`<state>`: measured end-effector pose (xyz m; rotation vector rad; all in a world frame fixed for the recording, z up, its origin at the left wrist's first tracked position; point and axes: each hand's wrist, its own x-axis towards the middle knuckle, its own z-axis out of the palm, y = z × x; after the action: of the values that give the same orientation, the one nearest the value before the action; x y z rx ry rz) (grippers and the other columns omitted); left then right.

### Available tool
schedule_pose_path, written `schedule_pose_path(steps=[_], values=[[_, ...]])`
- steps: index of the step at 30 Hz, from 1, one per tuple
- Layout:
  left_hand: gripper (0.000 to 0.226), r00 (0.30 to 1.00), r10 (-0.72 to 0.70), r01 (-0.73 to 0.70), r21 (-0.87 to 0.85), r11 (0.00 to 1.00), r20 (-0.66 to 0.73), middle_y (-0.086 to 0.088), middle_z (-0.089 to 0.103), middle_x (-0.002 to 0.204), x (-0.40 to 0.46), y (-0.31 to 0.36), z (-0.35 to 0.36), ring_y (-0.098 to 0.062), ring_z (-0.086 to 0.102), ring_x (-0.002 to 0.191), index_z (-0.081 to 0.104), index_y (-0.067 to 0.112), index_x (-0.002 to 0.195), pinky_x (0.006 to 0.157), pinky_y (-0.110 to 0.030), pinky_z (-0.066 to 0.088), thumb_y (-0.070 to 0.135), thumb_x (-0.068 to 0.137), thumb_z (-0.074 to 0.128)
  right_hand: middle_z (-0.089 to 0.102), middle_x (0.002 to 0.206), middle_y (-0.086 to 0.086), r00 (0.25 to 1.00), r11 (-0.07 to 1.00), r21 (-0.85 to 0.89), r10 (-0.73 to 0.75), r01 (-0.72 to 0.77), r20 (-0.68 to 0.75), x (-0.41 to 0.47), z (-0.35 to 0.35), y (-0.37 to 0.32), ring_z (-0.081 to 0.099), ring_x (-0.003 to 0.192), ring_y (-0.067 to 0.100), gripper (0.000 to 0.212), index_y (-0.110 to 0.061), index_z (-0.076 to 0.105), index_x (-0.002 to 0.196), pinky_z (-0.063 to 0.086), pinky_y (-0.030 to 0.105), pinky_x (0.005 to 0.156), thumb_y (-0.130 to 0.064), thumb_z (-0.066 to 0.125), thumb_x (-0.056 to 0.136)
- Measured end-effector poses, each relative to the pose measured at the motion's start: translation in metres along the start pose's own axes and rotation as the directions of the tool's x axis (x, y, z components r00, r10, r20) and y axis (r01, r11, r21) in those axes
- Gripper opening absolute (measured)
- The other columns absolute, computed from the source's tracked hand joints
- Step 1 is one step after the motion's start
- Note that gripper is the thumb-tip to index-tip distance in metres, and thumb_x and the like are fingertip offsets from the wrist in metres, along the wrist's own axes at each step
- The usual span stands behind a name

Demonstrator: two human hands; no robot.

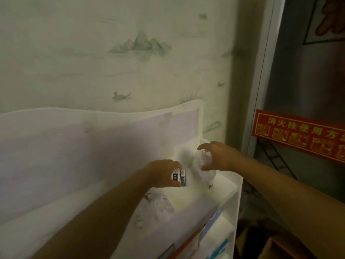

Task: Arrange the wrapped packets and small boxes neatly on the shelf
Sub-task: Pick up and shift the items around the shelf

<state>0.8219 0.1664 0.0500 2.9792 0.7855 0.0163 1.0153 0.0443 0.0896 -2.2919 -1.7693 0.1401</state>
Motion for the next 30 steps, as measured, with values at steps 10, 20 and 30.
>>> schedule_pose_path(steps=[10,20,30], values=[[0.063,0.969,-0.15,0.15,0.017,0.989,0.196,0.001,0.055,0.125,0.065,0.012,0.088,-0.021,0.056,0.112,0.045,0.031,0.131,0.094,-0.035,0.047,0.055,0.078,0.068,0.051,0.137,-0.003,0.989,0.992,0.066,-0.112,0.106,0.092,0.041,0.079,0.069,0.05,0.12,0.019,0.072,-0.034,0.041,0.138,0.046,0.038,0.101,-0.049,0.074,0.076],[0.064,0.969,-0.222,0.214,0.076,0.974,0.112,0.001,0.049,0.134,0.086,-0.006,0.109,-0.021,0.049,0.118,0.041,0.032,0.136,0.099,-0.04,0.044,0.053,0.08,0.066,0.047,0.142,-0.003,0.972,0.975,-0.035,-0.215,0.219,0.09,0.074,0.12,0.075,0.042,0.126,0.023,0.078,-0.035,0.038,0.141,0.039,0.04,0.104,-0.06,0.07,0.074],[0.063,0.962,-0.27,0.268,0.054,0.962,0.036,-0.008,0.037,0.13,0.102,0.006,0.115,-0.026,0.047,0.115,0.038,0.026,0.138,0.093,-0.044,0.05,0.039,0.083,0.066,0.04,0.147,0.0,0.979,0.961,-0.186,-0.198,0.205,0.056,0.086,0.129,0.095,0.033,0.131,0.026,0.078,-0.035,0.033,0.144,0.031,0.042,0.106,-0.061,0.065,0.078]])
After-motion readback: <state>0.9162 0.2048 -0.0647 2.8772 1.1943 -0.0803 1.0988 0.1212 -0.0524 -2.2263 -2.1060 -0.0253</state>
